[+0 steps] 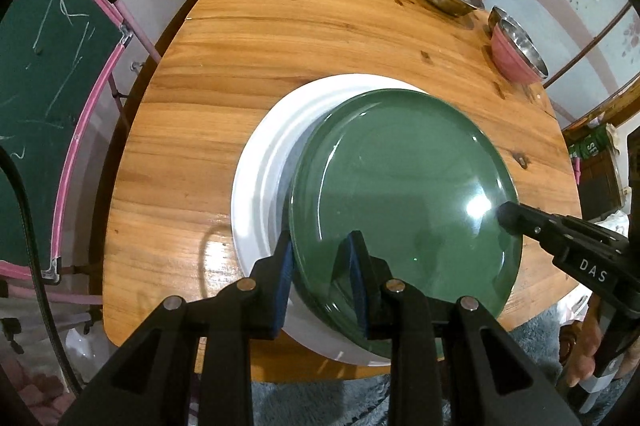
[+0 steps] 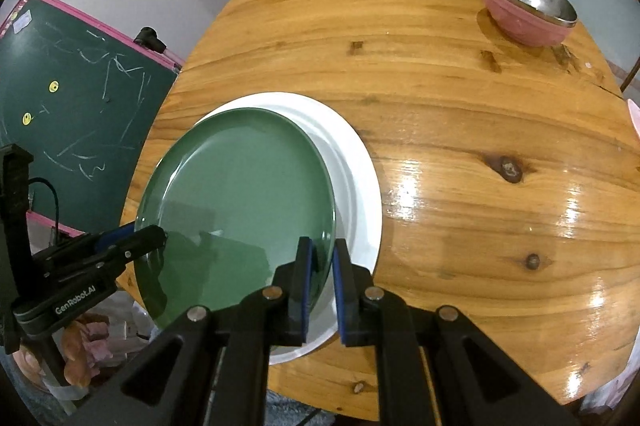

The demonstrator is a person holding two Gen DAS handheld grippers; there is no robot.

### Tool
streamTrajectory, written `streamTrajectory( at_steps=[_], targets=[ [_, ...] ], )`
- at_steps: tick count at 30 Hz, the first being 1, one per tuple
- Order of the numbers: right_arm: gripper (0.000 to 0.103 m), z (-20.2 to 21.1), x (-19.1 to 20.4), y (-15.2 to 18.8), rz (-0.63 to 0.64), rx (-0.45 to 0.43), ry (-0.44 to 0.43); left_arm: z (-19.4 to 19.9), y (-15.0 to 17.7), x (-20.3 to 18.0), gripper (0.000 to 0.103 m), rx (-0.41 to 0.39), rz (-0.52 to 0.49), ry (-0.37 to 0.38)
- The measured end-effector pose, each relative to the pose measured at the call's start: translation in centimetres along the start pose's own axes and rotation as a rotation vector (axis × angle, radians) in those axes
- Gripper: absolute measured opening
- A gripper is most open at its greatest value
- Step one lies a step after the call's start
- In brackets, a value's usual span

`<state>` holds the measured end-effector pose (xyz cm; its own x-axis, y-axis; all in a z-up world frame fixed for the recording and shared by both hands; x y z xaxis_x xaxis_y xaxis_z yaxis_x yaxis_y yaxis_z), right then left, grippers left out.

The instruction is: Organize plates and bowls

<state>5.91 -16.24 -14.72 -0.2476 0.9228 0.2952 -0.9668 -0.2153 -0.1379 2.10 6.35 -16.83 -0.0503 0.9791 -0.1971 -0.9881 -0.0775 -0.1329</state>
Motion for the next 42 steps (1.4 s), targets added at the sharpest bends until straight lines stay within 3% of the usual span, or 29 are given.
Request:
streamTrajectory(
  at_steps=[20, 23, 35, 38, 42],
  targets=[
    [0.011, -0.8, 0.0, -0.1, 0.005, -0.003, -0.003, 0.3, -0.7, 0.6, 0.027, 0.017, 0.039, -0.005],
    [0.011, -1.3, 0.6, -0.1, 0.029, 0.003, 0.033, 0.2, -1.0, 1.0, 0.034, 0.019, 0.052, -0.035],
    [0.011, 0.8, 0.5, -0.5, 0.043, -0.075, 0.123, -0.8, -1.0, 0.4, 0.037, 0.048, 0.011, -0.068],
    [0.011, 0.7, 0.4, -0.4, 0.045, -0.069, 0.135, -0.3, -1.1, 0.8, 0.041, 0.032, 0.026, -0.073],
    [0.011, 0.1, 0.1, -0.4, 0.030, -0.046, 0.129, 0.8, -1.1, 0.9, 0.057, 0.000, 0.028, -0.103]
  ],
)
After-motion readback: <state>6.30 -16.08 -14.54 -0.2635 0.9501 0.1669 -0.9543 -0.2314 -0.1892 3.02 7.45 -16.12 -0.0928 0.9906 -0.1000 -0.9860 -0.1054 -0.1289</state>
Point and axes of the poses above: each gripper's, at about its wrist camera, not at the fingertips, and z roughly against the way its jaws point, x to its left, y to its underside, the point moved 3 cm from there along -z, roughly the way its jaws point, and after that the axes turned 11 degrees about x, right-handed, at the moved point
